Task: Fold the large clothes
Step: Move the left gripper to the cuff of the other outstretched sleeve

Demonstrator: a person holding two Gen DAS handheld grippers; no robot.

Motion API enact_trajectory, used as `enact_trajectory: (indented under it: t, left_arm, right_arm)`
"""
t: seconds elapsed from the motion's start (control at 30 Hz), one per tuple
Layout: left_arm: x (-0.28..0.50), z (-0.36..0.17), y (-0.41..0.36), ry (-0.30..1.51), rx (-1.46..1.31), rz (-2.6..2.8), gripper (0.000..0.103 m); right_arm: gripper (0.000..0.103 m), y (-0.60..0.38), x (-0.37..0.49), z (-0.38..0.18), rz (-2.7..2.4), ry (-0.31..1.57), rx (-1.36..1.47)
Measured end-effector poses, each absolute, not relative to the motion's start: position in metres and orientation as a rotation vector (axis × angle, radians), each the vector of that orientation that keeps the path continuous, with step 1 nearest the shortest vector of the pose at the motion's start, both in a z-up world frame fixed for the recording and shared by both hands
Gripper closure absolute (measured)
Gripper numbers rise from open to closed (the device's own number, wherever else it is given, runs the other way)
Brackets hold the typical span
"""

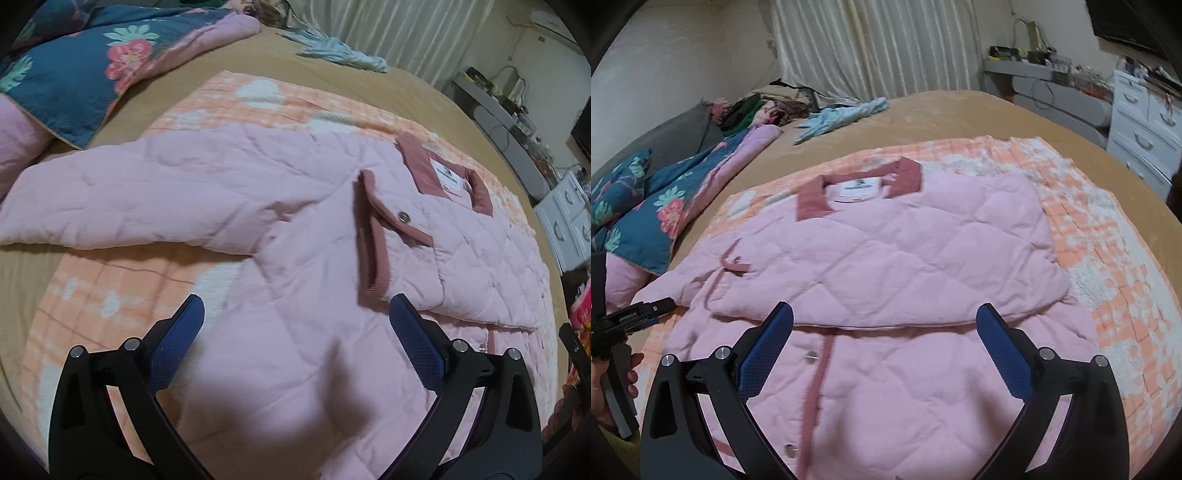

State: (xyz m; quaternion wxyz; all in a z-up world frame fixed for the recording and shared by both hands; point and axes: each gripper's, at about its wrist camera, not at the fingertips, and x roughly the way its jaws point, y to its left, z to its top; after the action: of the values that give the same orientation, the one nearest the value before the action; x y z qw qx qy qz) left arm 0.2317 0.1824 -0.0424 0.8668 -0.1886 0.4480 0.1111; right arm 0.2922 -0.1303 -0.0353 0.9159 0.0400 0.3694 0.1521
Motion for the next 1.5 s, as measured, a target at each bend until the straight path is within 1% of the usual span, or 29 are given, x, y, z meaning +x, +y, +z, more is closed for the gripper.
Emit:
enact_trajectory:
  t: [0.57,0.77,1.1,1.5]
  left_arm:
    - [0.201,-0.029,0.256,0.856,-0.508,0.368,0.009]
    - [0.190,-0.026,0.284,0.837,-0.510,0.441,0.009]
    - [0.176,-0.029,0.324,0.821,-0.547,0.527,0.009]
    - [0.160,-0.050,0.377,0.821,-0.661,0.634,0.009]
  right_arm:
    - [0.004,-0.030,0.280,-0.004,0.467,0.719,-0.010]
    - [0.004,0.010,0.278,0.003,0.523,0.712,-0.049]
    - [0.004,0.077,0.276,0.003,0.610,0.717,-0.128]
    - [0.004,0.150,0.282,-0.007,0.699,0.748,-0.203]
